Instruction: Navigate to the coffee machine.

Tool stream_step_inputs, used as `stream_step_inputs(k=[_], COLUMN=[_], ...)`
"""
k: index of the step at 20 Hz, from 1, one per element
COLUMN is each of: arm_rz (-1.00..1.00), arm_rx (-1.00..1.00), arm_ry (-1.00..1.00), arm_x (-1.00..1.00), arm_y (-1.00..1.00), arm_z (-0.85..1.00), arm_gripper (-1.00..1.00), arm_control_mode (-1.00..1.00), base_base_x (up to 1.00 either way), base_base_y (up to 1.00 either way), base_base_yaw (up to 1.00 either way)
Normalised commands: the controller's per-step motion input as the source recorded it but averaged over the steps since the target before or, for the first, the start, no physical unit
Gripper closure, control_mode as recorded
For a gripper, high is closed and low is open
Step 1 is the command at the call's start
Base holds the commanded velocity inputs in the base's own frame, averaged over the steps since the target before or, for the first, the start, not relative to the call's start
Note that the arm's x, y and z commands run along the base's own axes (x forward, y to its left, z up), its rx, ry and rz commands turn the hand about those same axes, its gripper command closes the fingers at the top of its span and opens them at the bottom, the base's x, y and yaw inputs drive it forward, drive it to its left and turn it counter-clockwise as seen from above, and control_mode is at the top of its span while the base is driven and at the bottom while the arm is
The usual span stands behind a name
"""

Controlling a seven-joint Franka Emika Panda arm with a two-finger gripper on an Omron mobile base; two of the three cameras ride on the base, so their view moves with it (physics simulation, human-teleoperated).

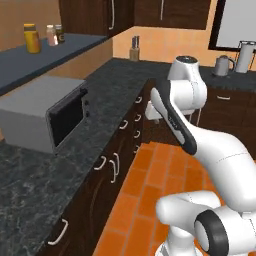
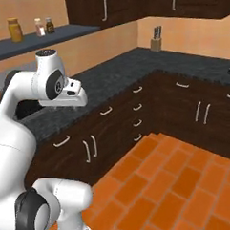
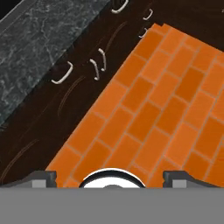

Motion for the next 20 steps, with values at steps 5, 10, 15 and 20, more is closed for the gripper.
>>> stream_step_inputs(k=[5, 10, 15, 20], arm_rz=[0.0, 0.0, 0.0, 0.0], arm_rx=[0.0, 0.0, 0.0, 0.0], arm_ry=[0.0, 0.0, 0.0, 0.0], arm_x=[0.0, 0.0, 0.0, 0.0], arm_y=[0.0, 0.0, 0.0, 0.0], arm_z=[0.0, 0.0, 0.0, 0.0], arm_gripper=[-1.0, -1.0, -1.0, -1.0], arm_control_mode=[1.0, 1.0, 1.0, 1.0], base_base_x=[0.86, 1.0, 0.98, 0.69], base_base_y=[-1.0, -1.0, -1.0, -1.0], base_base_yaw=[-0.46, -0.17, -0.35, -0.56])
